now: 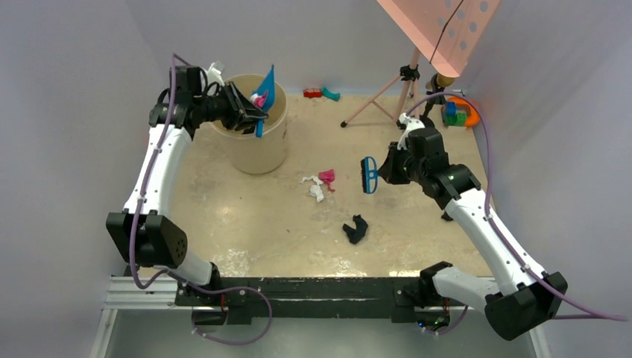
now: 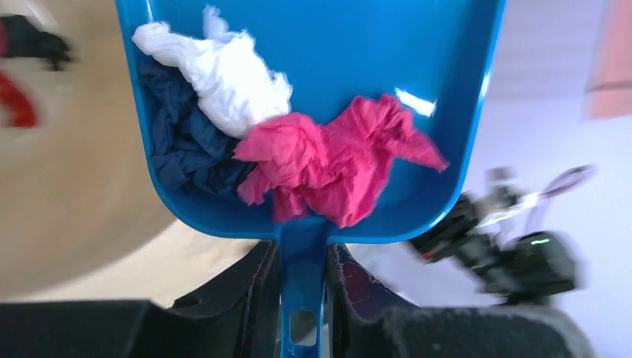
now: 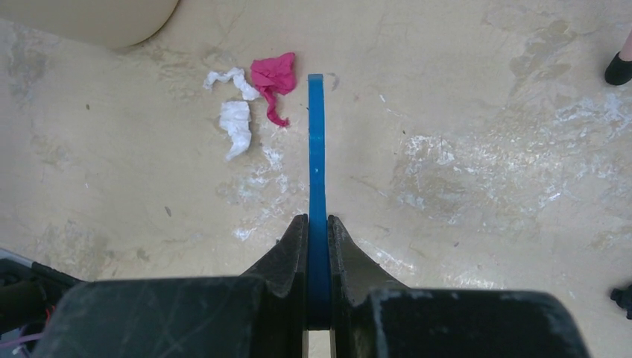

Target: Sweep away the paper scraps from the table

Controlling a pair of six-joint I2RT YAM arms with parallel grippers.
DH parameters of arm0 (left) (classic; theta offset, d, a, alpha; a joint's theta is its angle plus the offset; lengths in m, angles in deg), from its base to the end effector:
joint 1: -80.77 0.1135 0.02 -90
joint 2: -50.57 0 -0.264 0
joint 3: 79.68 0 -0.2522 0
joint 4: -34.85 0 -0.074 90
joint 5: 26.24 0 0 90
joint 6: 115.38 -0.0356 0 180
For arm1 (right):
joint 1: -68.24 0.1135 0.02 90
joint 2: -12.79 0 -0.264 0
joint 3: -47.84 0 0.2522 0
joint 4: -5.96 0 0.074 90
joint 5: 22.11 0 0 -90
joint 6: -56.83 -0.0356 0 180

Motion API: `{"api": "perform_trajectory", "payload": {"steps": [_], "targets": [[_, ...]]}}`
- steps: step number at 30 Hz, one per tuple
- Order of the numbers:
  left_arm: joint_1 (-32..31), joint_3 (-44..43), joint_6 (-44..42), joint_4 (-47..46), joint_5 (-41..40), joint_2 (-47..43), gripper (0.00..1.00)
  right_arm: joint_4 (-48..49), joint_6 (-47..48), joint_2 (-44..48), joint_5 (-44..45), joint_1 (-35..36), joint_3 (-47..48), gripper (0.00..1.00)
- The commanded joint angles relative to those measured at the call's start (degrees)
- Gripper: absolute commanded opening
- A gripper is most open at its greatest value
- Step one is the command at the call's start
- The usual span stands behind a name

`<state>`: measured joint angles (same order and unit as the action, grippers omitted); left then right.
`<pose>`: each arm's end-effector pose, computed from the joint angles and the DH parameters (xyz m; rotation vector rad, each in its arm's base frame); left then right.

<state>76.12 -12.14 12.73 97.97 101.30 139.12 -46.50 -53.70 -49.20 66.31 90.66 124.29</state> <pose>0.3203 -0.0478 0.4150 -0.3071 2.3120 -1.1271 0.2091 0.0873 0.3421 -0.0527 2.2694 0.4344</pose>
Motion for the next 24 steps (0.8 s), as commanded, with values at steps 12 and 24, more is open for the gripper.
{"api": "perform_trajectory", "payload": {"steps": [12,24], "targets": [[6.6,39.92,87.59,-112.17,16.76,0.43,0.0,6.15,-2.01,-2.61,-6.83,-0.23,-1.67,0.0],[6.67,38.85,90.58,-116.62,17.37,0.72,0.0,22.06,-14.32,-6.6,-19.04,-0.1,-4.02,0.0]]}}
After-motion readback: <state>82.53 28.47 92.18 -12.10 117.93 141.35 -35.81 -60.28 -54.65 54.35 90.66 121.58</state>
